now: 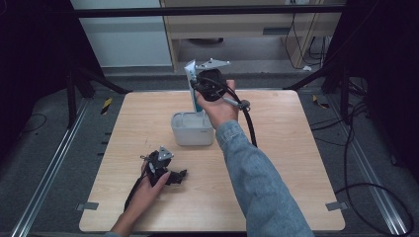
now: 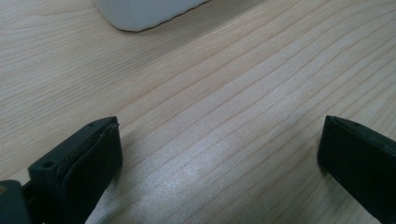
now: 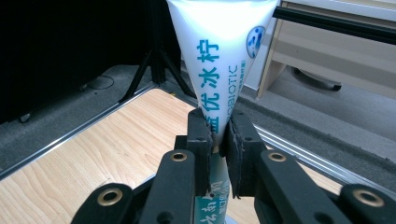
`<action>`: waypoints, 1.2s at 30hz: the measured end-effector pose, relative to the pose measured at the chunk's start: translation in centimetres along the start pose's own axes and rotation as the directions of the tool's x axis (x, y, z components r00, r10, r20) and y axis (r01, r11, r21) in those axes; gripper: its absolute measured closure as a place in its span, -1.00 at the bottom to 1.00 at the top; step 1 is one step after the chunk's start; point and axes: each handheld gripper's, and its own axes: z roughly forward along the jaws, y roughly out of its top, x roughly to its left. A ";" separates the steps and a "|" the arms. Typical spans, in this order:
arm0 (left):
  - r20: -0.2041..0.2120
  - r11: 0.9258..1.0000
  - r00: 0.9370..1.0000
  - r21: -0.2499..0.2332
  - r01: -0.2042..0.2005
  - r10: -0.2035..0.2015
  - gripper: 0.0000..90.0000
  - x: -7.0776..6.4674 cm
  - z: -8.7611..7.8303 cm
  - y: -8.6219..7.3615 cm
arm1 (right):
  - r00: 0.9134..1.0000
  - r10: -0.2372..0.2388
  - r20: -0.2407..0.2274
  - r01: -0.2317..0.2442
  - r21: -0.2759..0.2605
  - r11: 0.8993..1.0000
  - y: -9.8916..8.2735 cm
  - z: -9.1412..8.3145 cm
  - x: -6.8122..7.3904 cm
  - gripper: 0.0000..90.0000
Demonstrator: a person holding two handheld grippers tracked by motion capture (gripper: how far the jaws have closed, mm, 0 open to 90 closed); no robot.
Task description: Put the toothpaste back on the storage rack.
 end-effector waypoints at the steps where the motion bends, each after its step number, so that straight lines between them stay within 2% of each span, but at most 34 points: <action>1: 0.000 1.000 1.000 0.000 0.000 0.000 -1.00 0.0 0.0 0.0 | 1.000 0.000 0.000 0.000 0.000 1.000 0.0 0.0 0.0 0.79; 7: 0.000 1.000 1.000 0.000 0.000 0.000 -1.00 0.0 0.0 0.0 | 1.000 0.006 -0.009 -0.006 0.008 1.000 -0.3 0.5 0.3 0.79; 12: 0.001 1.000 1.000 0.000 0.001 -0.001 -1.00 0.0 0.0 0.0 | 0.999 0.031 -0.008 -0.031 0.018 0.999 -1.2 1.6 0.5 0.79; 24: 0.003 1.000 1.000 0.002 -0.002 0.002 -1.00 0.0 0.0 0.0 | 0.998 0.051 -0.024 -0.050 0.053 0.997 -3.2 4.0 1.1 0.79; 36: 0.004 1.000 1.000 0.002 -0.002 0.002 -1.00 0.0 0.0 0.0 | 0.998 0.052 -0.031 -0.050 0.068 0.996 -4.5 5.0 1.6 0.79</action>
